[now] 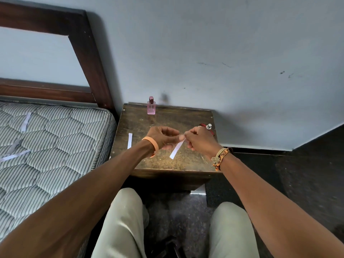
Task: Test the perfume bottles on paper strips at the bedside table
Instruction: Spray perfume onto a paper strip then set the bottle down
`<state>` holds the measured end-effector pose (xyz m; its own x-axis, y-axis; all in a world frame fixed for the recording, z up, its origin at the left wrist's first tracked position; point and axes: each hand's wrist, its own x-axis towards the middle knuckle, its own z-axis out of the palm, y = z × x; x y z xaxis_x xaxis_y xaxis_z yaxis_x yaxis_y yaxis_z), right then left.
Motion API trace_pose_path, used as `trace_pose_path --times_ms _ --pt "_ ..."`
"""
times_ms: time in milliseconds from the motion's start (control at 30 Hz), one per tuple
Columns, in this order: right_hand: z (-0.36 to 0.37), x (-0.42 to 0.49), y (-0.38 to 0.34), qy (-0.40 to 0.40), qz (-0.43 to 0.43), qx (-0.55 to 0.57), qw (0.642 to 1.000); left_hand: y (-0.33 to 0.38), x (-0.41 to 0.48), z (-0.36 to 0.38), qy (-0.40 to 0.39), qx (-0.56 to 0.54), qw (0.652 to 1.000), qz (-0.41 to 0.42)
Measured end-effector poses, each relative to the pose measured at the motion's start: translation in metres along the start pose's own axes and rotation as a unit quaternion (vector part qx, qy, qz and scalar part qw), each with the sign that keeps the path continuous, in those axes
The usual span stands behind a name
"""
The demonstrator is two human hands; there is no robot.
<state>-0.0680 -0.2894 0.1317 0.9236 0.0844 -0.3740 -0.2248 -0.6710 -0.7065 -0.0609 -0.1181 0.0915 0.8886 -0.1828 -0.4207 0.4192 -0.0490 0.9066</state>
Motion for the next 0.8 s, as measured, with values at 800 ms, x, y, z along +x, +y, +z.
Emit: trace_pose_path --times_ms 800 --pt "-0.075 -0.077 -0.056 -0.013 -0.056 0.198 0.978 0.037 -0.038 0.001 0.175 -0.079 0.981 -0.011"
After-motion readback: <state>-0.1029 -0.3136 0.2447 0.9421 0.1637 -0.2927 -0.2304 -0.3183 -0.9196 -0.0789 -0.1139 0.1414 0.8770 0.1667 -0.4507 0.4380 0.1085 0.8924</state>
